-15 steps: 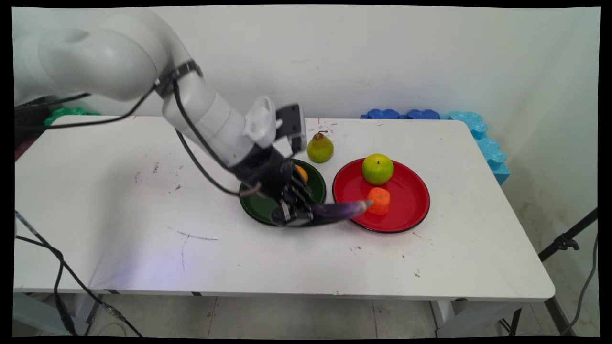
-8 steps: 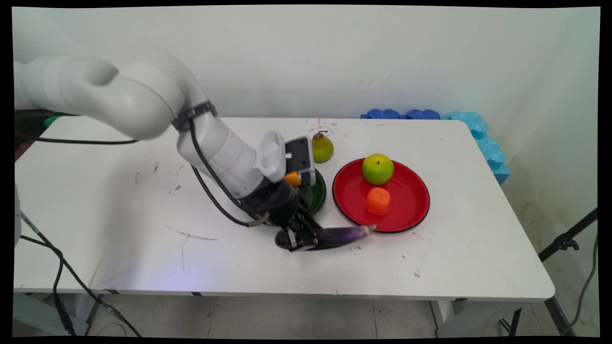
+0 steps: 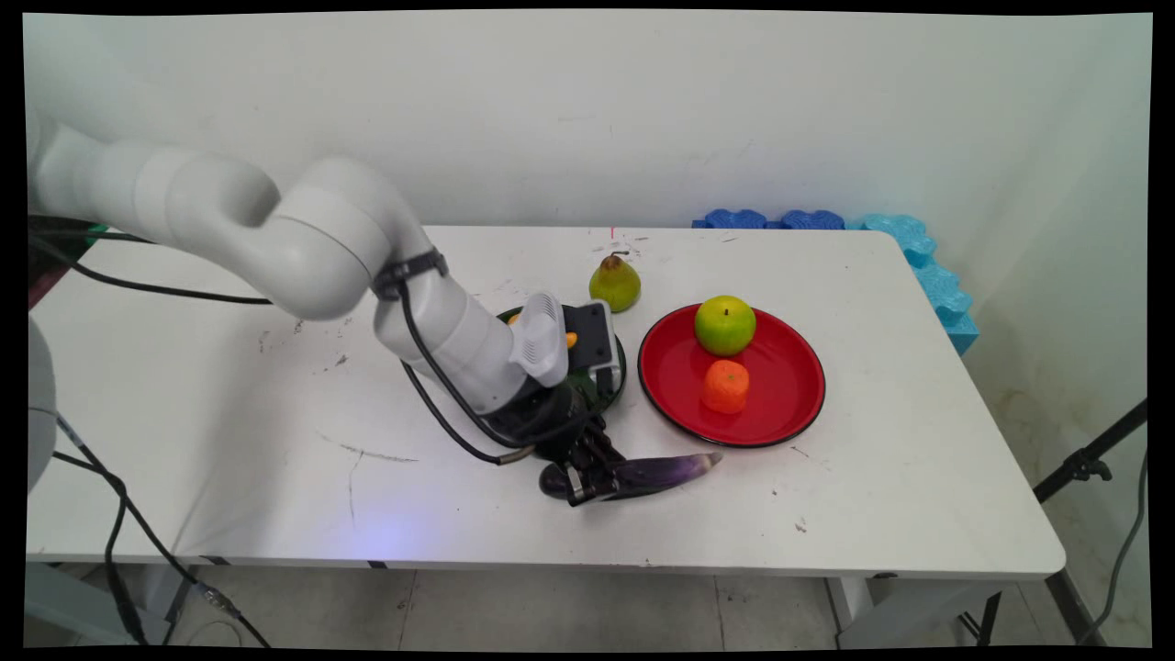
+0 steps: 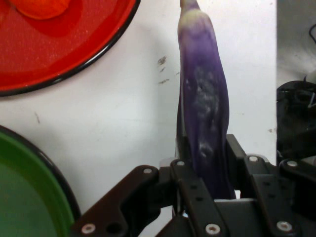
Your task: Place the picked object on the table
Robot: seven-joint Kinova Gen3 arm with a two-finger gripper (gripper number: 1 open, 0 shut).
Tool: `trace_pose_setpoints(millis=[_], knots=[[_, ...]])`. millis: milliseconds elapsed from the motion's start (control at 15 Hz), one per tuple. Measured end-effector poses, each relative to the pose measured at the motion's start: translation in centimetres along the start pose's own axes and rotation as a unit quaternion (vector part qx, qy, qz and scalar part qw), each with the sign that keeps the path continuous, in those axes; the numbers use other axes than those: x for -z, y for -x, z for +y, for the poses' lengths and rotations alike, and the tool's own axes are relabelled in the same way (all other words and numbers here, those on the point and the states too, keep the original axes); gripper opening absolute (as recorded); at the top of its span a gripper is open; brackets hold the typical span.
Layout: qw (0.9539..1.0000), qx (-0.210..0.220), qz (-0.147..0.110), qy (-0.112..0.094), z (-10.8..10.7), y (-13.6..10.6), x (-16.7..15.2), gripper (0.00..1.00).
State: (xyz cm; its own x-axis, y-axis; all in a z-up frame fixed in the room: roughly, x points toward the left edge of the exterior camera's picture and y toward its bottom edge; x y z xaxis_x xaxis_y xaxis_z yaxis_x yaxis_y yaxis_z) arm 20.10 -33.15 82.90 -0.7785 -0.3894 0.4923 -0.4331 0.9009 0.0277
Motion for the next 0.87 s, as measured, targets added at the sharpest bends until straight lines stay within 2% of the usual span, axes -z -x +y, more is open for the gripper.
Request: trace_pose_setpoints(millis=[467, 533, 867], knots=[[1.0000, 0.009, 0.000, -0.002, 0.1, 0.3, -2.1, 0.00], [1.0000, 0.010, 0.001, -0.001, 0.1, 0.3, -2.1, 1.00], [0.9998, 0.014, 0.013, 0.006, 0.1, -0.3, -0.9, 1.00]])
